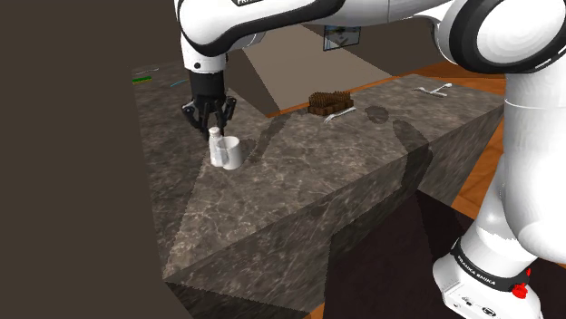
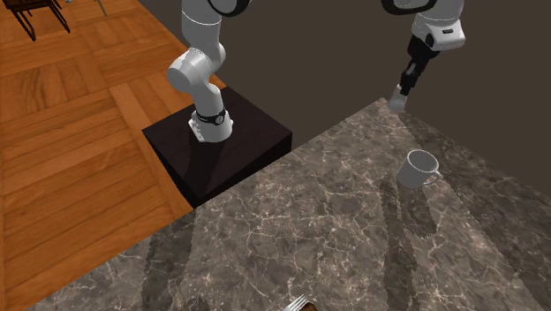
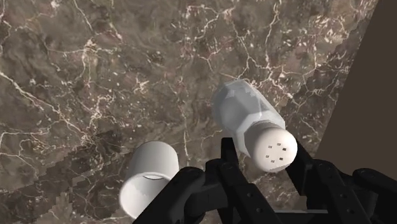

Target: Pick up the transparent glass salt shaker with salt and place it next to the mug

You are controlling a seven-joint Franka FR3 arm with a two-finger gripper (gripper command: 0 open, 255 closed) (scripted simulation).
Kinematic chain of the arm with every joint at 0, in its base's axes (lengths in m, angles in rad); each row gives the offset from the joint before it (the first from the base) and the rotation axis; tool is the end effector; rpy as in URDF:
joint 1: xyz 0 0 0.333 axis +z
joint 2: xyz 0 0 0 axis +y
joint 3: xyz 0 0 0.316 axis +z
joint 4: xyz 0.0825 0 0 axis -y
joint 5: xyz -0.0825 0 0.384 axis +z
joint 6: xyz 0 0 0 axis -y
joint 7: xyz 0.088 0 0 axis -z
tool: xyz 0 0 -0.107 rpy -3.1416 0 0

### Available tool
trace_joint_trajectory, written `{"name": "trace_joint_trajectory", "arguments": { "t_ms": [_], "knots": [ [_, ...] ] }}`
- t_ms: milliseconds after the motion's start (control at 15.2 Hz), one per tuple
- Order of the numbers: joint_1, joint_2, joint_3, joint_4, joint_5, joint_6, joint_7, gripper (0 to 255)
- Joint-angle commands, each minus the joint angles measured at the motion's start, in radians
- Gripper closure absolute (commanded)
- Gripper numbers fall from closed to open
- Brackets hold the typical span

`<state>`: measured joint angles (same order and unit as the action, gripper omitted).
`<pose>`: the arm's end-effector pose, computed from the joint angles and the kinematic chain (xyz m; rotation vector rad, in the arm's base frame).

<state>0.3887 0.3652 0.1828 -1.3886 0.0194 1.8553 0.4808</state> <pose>0.5817 0.3522 0.5159 -3.0129 -0.1069 -0.0771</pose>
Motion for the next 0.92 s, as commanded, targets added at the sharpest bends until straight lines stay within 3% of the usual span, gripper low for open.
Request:
{"name": "trace_joint_trajectory", "arguments": {
  "t_ms": [0, 858],
  "knots": [
    [0.000, -0.001, 0.000, -0.027, 0.000, 0.027, -0.001, 255],
    [-0.003, 0.018, -0.002, -0.174, 0.000, 0.193, -0.009, 255]
  ]
}}
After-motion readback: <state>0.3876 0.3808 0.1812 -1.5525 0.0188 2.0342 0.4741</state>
